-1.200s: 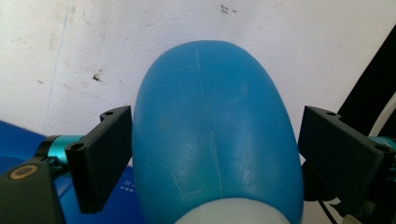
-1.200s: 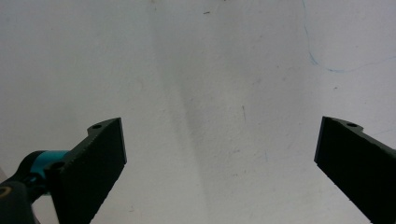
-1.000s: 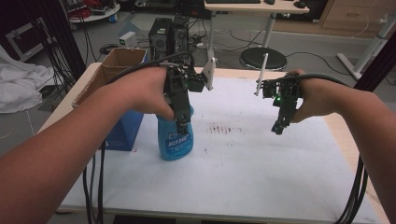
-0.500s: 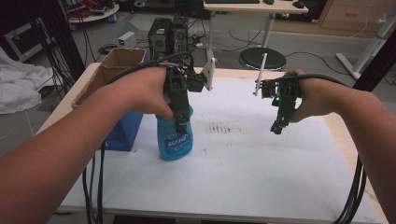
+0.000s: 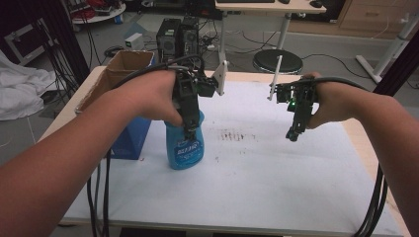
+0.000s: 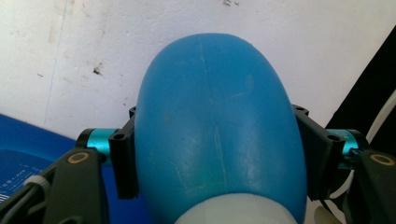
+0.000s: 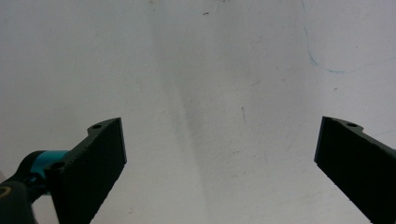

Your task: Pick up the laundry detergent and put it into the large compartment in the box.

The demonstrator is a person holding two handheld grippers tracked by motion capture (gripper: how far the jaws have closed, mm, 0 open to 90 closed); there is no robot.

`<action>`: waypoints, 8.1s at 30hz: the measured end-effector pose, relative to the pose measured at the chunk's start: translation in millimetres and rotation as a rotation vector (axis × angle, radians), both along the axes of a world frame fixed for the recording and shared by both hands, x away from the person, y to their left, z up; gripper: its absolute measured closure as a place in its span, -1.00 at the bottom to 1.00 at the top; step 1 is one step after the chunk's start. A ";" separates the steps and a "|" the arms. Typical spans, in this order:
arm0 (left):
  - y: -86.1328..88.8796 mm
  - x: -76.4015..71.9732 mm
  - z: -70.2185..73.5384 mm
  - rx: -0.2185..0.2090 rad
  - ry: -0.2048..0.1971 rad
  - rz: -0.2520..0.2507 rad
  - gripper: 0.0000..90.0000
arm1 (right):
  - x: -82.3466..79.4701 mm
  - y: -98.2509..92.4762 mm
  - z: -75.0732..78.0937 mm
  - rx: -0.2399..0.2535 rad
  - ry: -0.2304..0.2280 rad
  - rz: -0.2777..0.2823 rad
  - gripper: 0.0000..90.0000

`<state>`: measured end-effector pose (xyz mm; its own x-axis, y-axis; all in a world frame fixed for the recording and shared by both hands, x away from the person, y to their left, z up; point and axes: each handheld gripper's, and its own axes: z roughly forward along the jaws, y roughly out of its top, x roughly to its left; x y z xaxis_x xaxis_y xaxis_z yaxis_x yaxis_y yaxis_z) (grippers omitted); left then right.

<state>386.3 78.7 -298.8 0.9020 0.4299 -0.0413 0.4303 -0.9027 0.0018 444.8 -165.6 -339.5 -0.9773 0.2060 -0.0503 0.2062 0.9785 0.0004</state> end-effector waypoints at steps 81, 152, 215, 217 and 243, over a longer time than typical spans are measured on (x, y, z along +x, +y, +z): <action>154.8 19.8 203.6 -0.064 -0.057 0.715 -0.18 | -16.5 9.0 6.1 -0.003 -0.014 0.052 -0.98; 173.9 49.8 29.9 -0.001 0.026 0.476 -0.17 | -17.4 9.3 2.4 -0.022 -0.036 0.053 -0.97; 165.4 45.5 46.5 0.000 0.059 0.459 -0.50 | -16.3 5.4 1.4 -0.032 -0.037 0.042 -0.97; 165.0 44.5 48.3 -0.003 0.058 0.458 -0.51 | -16.7 5.2 1.9 -0.021 -0.041 0.038 -0.97; 147.3 33.3 79.6 0.045 0.023 0.460 -0.87 | -20.9 2.9 4.6 -0.013 -0.042 0.033 -0.97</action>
